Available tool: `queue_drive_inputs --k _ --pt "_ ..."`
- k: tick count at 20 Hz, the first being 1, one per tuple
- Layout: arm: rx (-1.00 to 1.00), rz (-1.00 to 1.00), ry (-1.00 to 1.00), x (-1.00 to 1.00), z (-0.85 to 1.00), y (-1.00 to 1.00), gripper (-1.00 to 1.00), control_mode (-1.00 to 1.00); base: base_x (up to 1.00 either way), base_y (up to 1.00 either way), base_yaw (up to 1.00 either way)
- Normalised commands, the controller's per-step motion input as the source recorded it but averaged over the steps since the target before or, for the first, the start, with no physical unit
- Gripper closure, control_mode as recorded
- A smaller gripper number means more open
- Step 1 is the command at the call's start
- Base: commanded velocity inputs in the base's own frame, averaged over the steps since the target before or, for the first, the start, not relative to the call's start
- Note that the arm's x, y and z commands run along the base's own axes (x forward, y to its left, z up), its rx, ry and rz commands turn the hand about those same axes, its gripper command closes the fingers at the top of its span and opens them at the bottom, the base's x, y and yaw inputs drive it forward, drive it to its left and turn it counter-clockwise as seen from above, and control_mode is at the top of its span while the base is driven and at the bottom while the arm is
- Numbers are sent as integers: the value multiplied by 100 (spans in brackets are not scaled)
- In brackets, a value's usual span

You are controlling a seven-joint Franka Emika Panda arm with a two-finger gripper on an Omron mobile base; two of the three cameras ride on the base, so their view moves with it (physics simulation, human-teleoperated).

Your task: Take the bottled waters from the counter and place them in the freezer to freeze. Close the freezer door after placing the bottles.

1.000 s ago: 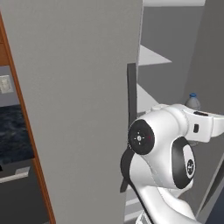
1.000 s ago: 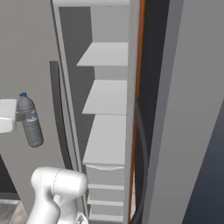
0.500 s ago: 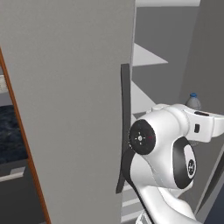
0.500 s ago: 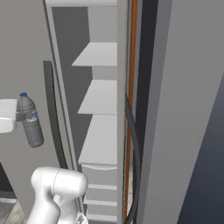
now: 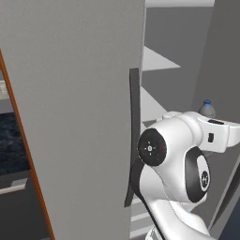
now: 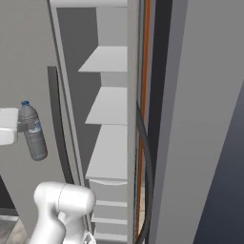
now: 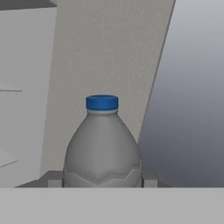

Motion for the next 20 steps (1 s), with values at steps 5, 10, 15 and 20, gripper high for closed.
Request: queue_drive_inputs --k 5,10,15,20 --pt "0 0 0 0 0 0 100 100 13 -11 0" --pt "0 0 0 0 0 0 100 100 0 0 0" --pt "0 0 0 0 0 0 100 100 0 0 0" --pt "0 0 0 0 0 0 100 -100 0 0 0"
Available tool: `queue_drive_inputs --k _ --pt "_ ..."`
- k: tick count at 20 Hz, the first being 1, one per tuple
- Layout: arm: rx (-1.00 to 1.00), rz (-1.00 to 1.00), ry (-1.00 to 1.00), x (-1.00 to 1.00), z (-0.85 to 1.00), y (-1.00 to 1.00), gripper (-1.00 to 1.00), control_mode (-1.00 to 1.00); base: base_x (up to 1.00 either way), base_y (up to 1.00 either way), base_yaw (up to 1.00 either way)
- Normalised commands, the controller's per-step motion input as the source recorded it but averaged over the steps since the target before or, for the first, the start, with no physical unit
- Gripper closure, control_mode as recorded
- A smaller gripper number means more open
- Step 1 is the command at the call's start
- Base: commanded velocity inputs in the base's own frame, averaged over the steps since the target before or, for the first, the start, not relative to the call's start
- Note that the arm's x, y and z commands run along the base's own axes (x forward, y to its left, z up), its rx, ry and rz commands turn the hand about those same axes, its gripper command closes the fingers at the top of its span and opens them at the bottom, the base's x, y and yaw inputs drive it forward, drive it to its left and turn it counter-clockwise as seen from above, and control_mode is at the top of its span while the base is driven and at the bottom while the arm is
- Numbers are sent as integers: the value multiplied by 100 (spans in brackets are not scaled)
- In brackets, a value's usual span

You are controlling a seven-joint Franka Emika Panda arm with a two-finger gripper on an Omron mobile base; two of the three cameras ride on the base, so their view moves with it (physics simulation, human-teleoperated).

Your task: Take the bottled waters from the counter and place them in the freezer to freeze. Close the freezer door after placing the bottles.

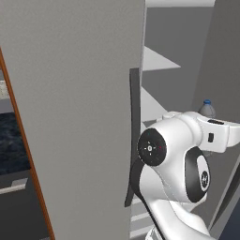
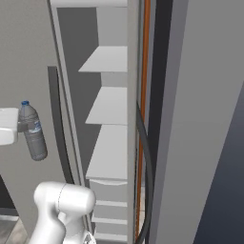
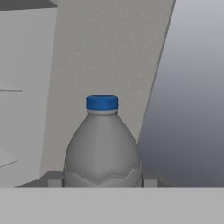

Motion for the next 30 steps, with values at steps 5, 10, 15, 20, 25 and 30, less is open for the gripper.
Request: queue_drive_inputs --k 5,10,15,20,25,30 --pt "0 2 0 5 0 -6 100 -100 0 0 0" --pt "4 30 1 23 4 -18 100 -100 0 0 0" --pt "3 50 3 31 5 -2 100 -100 0 0 0" --pt "3 42 1 29 0 -13 100 -100 0 0 0" --pt "3 29 6 43 17 -2 100 -100 0 0 0" --pt "9 17 7 30 6 -2 100 -100 0 0 0"
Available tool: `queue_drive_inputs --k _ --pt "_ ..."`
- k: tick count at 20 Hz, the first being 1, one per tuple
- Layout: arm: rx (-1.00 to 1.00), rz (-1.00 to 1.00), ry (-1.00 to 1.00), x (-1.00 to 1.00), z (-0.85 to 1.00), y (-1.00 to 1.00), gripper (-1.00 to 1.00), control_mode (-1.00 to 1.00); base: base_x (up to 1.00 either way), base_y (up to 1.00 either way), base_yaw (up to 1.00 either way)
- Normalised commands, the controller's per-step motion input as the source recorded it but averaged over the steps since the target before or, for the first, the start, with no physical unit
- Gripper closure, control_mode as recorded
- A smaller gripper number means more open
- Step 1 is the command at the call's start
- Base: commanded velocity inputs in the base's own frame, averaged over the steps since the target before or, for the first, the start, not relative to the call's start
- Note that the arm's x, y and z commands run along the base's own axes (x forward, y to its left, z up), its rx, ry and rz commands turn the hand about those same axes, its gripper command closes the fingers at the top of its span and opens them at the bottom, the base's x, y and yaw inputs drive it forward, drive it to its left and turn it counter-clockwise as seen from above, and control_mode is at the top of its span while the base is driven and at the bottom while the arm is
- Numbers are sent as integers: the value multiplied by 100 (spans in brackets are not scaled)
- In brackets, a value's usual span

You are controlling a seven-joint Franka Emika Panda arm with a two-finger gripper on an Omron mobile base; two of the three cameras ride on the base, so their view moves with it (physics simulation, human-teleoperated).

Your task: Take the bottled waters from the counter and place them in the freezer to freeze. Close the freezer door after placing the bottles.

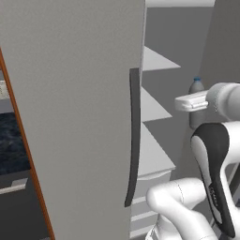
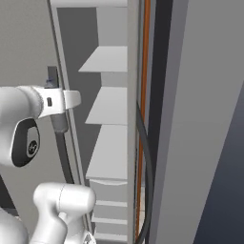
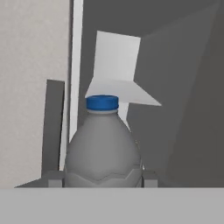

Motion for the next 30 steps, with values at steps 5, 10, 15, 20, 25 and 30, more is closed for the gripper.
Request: queue_drive_inputs --k 5,10,15,20,25,30 --pt "11 1 4 34 0 -2 100 -100 0 0 0" --pt "4 0 -1 26 0 0 100 -100 0 0 0" --pt "0 0 -12 45 0 -5 100 -100 0 0 0" --pt "0 3 -9 40 1 -3 100 -100 0 0 0" --pt "0 6 0 29 22 -1 100 -100 0 0 0" --pt "4 5 0 25 42 -10 100 -100 0 0 0"
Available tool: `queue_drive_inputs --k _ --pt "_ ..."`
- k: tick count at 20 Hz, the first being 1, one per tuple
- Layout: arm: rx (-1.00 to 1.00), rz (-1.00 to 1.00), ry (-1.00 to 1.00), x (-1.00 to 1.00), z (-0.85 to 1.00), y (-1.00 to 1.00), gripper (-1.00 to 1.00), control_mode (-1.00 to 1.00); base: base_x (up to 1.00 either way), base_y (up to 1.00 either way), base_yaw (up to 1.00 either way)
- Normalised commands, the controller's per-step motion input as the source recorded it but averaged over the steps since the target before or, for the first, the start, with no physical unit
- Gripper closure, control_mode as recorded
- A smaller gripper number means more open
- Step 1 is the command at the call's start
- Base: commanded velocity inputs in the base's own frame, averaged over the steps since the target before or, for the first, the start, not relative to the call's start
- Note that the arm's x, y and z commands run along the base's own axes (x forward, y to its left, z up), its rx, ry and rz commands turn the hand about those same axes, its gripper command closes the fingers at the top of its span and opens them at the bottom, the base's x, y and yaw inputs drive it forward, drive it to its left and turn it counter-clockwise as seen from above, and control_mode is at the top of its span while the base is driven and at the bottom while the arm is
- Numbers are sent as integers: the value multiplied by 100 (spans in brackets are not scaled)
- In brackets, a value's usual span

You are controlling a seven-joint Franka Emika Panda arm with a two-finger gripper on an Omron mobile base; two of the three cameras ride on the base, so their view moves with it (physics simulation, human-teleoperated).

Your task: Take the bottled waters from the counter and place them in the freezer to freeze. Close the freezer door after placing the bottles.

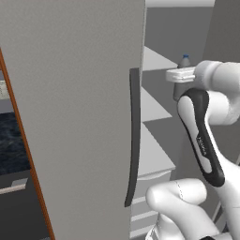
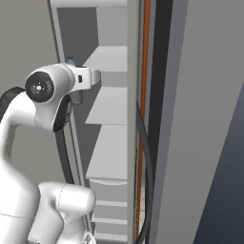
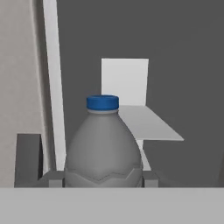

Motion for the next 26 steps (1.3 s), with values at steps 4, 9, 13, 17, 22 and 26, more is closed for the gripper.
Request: queue_drive_inputs --k 4,9,13,17,22,26 --pt "5 4 0 30 29 -21 100 -100 0 0 0" --pt "3 -1 0 43 4 -4 100 -100 0 0 0" --pt "2 -4 0 39 0 -4 100 -100 0 0 0" --pt "2 -5 0 35 0 -16 100 -100 0 0 0" --pt "0 -2 0 28 0 -10 100 -100 0 0 0" --pt "0 0 0 18 0 -8 100 -100 0 0 0"
